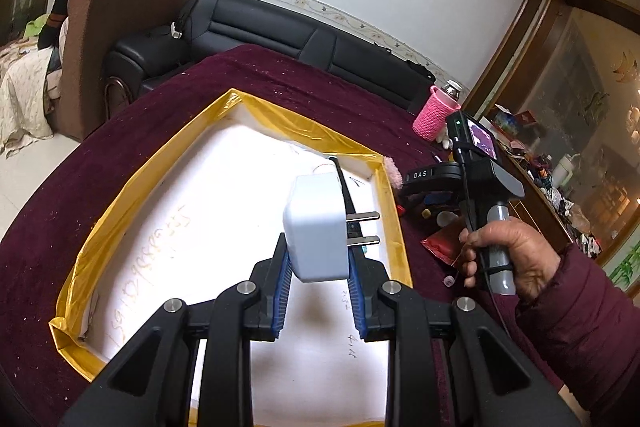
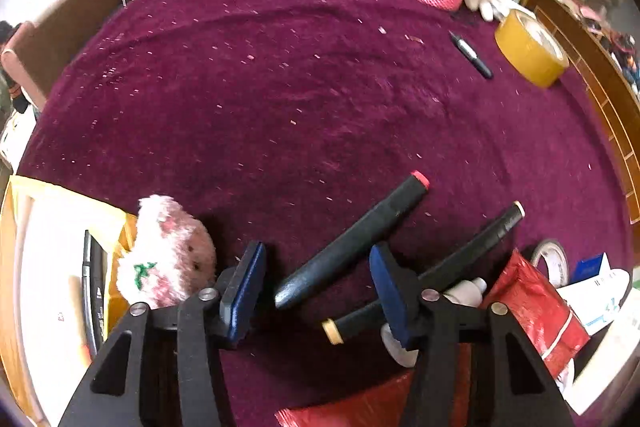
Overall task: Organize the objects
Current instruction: 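Release the plug adapter into the yellow box while the right tool grasps a red-capped marker, then lower the red-capped marker into the yellow box and open the right tool, then grasp the pink fuzzy ball with metal clip with the left tool, then carry the pink fuzzy ball over the yellow box with the left tool, then grasp the red pouch with the right tool while the left tool holds the pink ball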
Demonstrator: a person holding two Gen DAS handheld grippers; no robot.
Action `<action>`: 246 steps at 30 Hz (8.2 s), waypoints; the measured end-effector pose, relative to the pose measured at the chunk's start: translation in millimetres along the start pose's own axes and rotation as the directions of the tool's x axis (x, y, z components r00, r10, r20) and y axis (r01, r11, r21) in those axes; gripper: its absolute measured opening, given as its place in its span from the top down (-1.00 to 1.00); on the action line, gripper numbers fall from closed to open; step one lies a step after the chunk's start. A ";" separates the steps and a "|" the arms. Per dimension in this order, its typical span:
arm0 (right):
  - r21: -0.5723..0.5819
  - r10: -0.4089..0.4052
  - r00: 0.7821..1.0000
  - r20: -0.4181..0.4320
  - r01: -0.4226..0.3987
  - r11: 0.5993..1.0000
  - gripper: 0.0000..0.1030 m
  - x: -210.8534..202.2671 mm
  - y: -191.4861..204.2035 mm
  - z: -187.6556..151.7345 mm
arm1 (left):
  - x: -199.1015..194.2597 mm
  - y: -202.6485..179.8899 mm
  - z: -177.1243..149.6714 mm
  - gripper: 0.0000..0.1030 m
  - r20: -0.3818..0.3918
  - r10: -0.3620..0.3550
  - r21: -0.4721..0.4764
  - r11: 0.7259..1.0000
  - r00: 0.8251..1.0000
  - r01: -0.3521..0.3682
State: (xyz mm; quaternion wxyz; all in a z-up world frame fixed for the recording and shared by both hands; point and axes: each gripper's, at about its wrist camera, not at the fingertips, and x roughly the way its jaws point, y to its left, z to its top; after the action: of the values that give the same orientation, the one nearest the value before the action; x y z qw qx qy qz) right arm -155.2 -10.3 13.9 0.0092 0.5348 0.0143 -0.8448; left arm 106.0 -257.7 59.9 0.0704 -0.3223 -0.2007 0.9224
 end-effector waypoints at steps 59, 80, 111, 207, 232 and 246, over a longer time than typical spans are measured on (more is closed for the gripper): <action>-0.012 0.564 0.825 -0.027 -0.564 0.825 0.41 -42.8 118.0 -24.6 | 74.0 29.7 86.4 -0.52 -0.069 0.272 0.059 0.962 0.960 -0.268; -0.130 0.475 0.849 0.234 -0.456 0.880 -0.38 -148.2 -7.7 -112.8 | 58.4 21.1 25.1 -0.56 -0.196 0.295 0.012 0.954 0.935 -0.298; 0.136 0.257 0.802 0.540 -0.384 0.913 -1.00 -117.5 -187.6 -120.3 | 218.3 -203.3 51.4 -0.73 0.060 0.482 0.597 0.685 0.874 -0.418; 0.359 -0.094 0.910 0.404 -0.063 0.931 -1.00 -161.9 -277.5 -154.5 | -20.0 -99.2 -2.3 0.40 0.041 -0.002 0.201 0.980 0.999 -0.006; 0.270 0.616 0.761 0.203 -0.649 0.712 -1.00 -84.7 -127.3 -111.1 | -70.4 -14.0 10.4 0.38 0.109 0.138 0.021 0.990 0.984 -0.141; 0.176 0.335 0.934 0.128 -0.354 0.919 -0.96 -72.6 -82.5 -77.8 | -76.8 21.6 8.3 0.38 0.114 0.144 -0.031 0.989 0.983 -0.142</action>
State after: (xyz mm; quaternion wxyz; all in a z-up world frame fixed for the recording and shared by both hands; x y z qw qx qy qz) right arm -56.4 74.9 47.4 0.1056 0.4865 -0.1638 -0.8516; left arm 160.8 -300.0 100.3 -0.0115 -0.2824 -0.1911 0.9400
